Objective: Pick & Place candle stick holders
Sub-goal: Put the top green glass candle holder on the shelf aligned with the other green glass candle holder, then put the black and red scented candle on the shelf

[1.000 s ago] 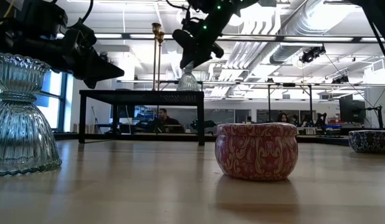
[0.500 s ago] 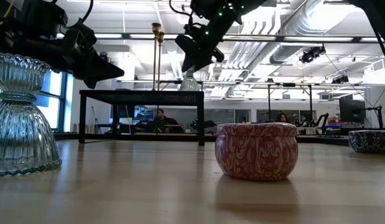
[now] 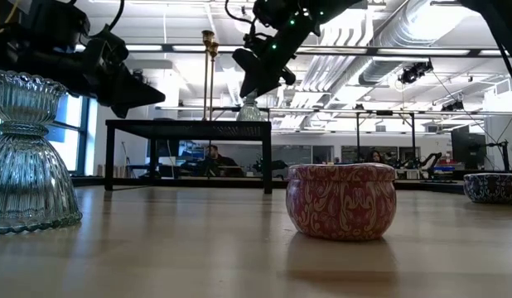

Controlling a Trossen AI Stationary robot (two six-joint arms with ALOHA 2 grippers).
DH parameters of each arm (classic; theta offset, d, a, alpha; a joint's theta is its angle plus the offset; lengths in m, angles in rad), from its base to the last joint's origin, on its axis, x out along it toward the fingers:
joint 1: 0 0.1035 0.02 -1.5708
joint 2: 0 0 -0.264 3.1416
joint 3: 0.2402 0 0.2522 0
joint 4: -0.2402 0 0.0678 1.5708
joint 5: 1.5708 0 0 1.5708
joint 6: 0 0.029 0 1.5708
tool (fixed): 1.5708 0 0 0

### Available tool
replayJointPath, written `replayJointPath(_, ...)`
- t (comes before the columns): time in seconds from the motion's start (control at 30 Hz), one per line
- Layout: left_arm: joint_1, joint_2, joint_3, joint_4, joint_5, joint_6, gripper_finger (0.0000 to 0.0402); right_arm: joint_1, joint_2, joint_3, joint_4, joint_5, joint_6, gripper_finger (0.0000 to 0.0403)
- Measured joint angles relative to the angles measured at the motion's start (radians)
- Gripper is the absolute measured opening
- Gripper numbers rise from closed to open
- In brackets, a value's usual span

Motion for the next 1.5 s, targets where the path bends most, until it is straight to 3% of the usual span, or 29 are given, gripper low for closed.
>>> replayJointPath(0.37, 0.0, 0.0, 0.0, -0.004, 0.0, 0.0, 0.0014, -0.002, 0.023, 0.001, 0.031, 0.0, -0.021, 0.017)
replayJointPath(1.13, 0.0, 0.0, 0.0, -0.005, 0.0, -0.007, 0.0014, -0.006, 0.024, 0.001, 0.077, 0.05, -0.04, 0.0257)
replayJointPath(1.37, 0.0, 0.0, 0.0, -0.019, 0.0, -0.006, 0.0014, -0.003, 0.013, 0.001, 0.078, 0.056, -0.078, 0.0265)
replayJointPath(1.5, 0.0, 0.0, 0.0, -0.02, 0.0, -0.001, 0.0014, 0.019, -0.018, 0.002, 0.03, 0.14, -0.104, 0.0257)
